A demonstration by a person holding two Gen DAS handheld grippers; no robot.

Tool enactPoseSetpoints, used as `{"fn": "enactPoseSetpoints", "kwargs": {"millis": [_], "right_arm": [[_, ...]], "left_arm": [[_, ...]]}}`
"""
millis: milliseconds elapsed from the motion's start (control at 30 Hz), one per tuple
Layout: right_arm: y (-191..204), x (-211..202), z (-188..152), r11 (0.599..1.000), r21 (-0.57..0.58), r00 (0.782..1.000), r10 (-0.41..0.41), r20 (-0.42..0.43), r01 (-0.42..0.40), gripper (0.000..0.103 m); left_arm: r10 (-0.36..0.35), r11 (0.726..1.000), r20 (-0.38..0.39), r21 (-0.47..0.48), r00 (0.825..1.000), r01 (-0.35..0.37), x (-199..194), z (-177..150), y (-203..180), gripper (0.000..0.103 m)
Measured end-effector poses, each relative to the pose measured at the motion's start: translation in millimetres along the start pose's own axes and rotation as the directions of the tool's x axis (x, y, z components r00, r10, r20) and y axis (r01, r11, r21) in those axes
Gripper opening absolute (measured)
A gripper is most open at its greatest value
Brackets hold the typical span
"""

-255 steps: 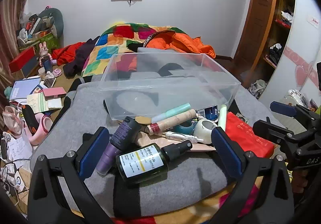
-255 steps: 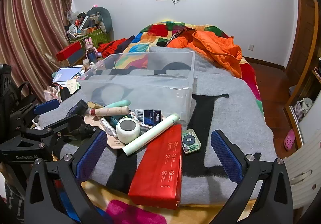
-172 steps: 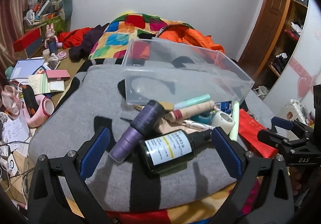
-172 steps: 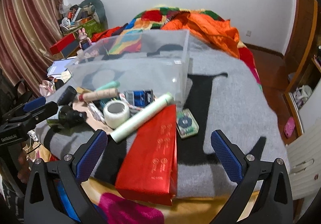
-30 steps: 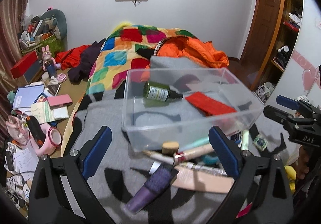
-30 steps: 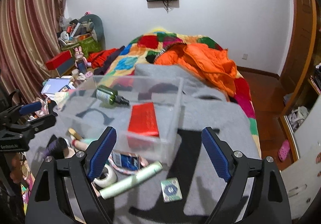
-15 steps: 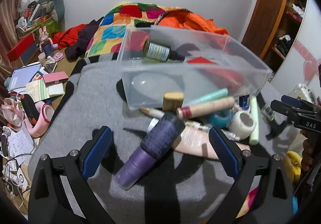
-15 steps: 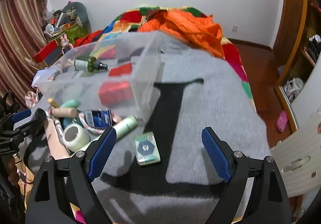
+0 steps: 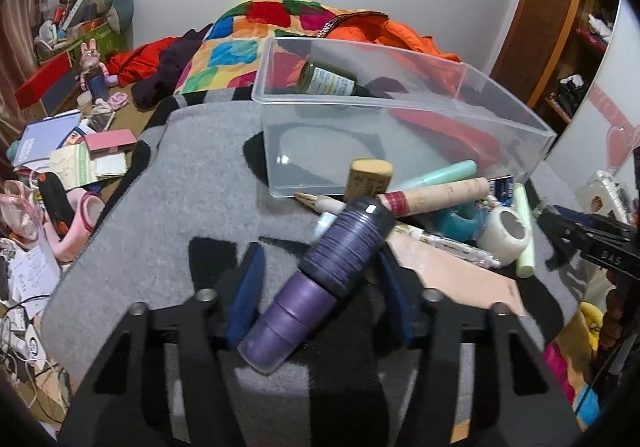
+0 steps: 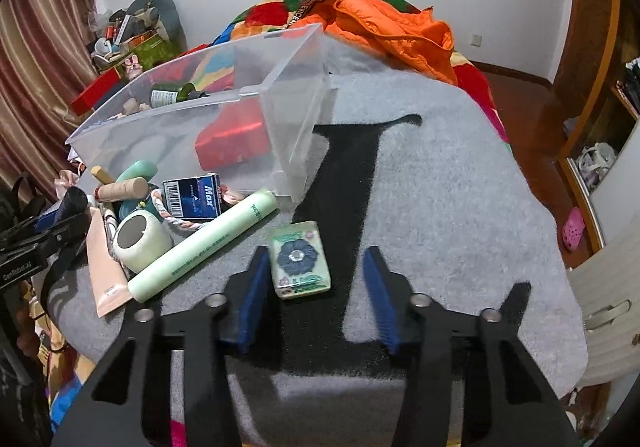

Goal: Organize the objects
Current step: 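Grasp the purple bottle with left tool while right tool grasps the green square case, then place purple bottle in clear box with left tool while right tool places green case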

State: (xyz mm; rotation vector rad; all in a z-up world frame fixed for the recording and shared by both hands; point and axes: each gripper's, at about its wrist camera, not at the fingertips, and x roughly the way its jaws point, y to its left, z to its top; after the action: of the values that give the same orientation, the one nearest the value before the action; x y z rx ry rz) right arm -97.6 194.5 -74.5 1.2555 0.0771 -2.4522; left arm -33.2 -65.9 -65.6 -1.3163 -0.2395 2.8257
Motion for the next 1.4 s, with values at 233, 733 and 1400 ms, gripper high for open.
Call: {"fn": "enactPoseSetpoints", "kwargs": {"millis": [233, 733, 1400], "right_arm": [[-4, -5, 1, 1.0, 0.029, 1.0, 0.008, 0.021, -0.009, 0.022], [6, -60, 30, 0.998, 0.015, 0.978, 0.059, 0.201, -0.064, 0.022], [45, -43, 95, 0.989, -0.081, 0.951, 0.14, 0.275, -0.122, 0.022]], "left_arm": [[0.004, 1.0, 0.025, 0.01, 1.0, -0.004, -9, -1, -3, 0.025], [-0.022, 1.0, 0.149, -0.004, 0.989, 0.023, -50, 22, -8, 0.025], [-0.038, 0.999, 0.283, 0.022, 0.958, 0.033, -65, 96, -24, 0.025]]}}
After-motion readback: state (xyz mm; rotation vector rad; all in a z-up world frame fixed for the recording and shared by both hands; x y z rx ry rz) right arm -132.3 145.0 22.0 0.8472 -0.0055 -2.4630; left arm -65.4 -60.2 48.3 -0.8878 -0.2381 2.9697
